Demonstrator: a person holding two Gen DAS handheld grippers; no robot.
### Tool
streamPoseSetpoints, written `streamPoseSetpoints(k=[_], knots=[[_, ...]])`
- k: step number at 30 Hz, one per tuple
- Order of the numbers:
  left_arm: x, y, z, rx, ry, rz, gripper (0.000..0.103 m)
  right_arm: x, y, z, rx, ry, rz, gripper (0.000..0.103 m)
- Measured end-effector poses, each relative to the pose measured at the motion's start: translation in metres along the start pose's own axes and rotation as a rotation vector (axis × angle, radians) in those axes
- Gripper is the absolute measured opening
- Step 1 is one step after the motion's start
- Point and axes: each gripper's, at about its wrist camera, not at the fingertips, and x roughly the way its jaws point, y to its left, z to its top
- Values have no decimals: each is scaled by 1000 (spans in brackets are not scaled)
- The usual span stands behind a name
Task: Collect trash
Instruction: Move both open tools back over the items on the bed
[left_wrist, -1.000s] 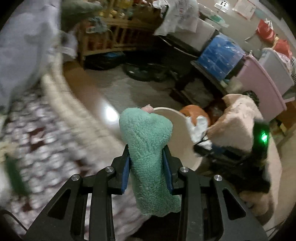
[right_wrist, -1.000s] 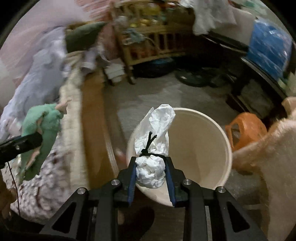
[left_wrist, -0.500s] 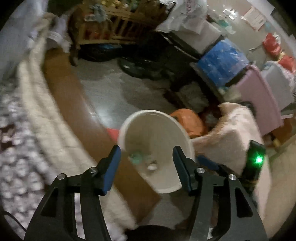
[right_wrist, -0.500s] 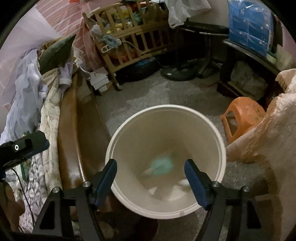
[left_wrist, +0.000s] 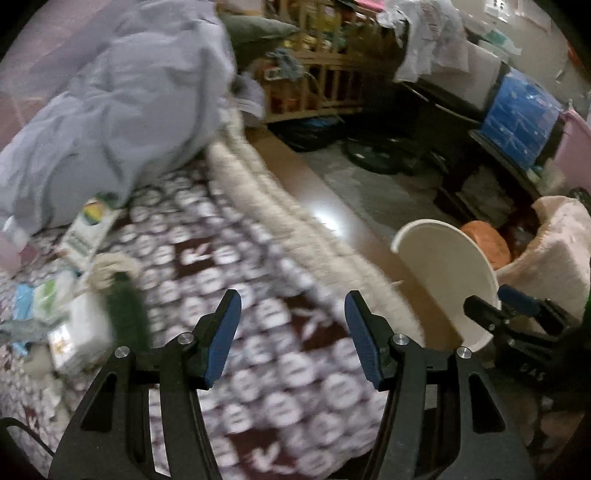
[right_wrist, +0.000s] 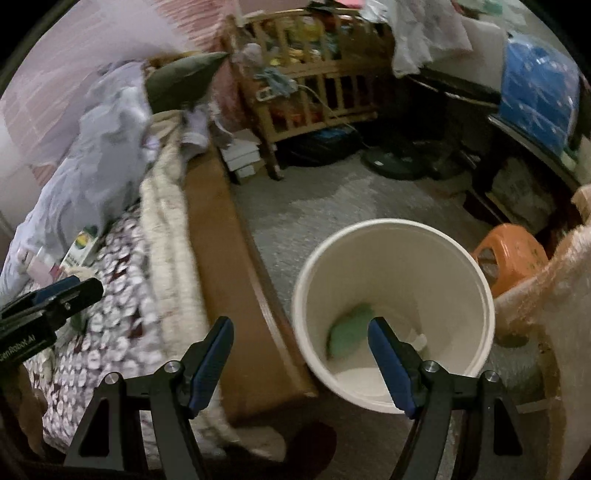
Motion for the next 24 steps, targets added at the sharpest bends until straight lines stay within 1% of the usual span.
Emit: streamPoseSetpoints(k=[3, 11, 18, 24], knots=[[-14, 22, -13, -19, -17, 33, 57, -4, 23, -2, -28, -6, 5, 73], [-46, 74, -42, -76, -50, 118, 57, -7, 84, -9, -96, 3, 71, 73], [-65, 128, -73, -144, -50, 205, 57, 1, 145, -17, -189, 31, 140, 73], [-78, 186, -103, -239, -39, 263, 57, 16, 188, -24, -251, 58, 183, 73]])
